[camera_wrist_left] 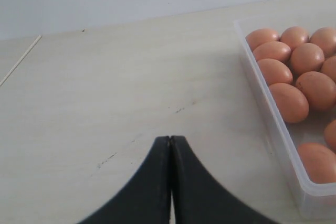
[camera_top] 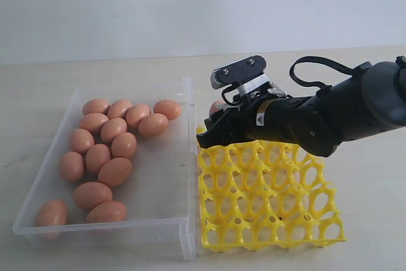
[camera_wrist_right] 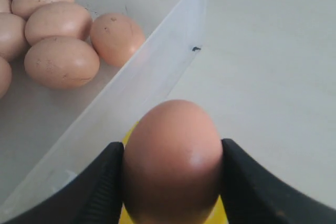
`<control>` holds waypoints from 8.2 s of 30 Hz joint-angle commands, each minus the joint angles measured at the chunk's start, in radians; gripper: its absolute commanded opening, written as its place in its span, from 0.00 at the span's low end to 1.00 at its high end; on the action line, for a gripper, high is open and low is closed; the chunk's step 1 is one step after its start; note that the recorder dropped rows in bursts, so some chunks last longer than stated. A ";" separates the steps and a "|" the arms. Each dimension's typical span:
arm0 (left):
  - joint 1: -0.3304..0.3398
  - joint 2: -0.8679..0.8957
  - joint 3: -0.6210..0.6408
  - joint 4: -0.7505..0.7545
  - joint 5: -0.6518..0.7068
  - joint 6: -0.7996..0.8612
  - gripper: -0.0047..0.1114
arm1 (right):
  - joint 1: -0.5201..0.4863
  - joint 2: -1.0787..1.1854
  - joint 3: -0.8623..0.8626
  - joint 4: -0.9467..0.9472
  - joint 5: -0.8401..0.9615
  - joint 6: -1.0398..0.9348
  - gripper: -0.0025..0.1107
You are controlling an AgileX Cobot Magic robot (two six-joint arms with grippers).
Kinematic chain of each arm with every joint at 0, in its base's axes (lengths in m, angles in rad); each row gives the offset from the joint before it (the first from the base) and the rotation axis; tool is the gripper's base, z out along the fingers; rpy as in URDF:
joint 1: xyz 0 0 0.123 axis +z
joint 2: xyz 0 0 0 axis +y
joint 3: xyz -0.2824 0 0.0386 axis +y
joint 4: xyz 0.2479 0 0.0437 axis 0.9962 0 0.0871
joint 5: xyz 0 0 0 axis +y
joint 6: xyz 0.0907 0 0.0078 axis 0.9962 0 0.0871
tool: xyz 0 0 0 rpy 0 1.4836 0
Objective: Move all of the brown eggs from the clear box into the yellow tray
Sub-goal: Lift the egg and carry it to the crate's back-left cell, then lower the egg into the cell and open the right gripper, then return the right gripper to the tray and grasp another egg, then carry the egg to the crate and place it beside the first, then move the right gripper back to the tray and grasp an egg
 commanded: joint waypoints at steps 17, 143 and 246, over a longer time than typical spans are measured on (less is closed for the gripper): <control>-0.008 -0.006 -0.004 -0.002 -0.009 -0.006 0.04 | 0.003 0.059 -0.001 -0.089 -0.015 0.016 0.02; -0.008 -0.006 -0.004 -0.002 -0.009 -0.006 0.04 | 0.271 0.421 -0.910 0.401 1.010 0.111 0.24; -0.008 -0.006 -0.004 -0.002 -0.009 -0.006 0.04 | 0.345 0.177 -0.735 0.365 1.042 -0.438 0.54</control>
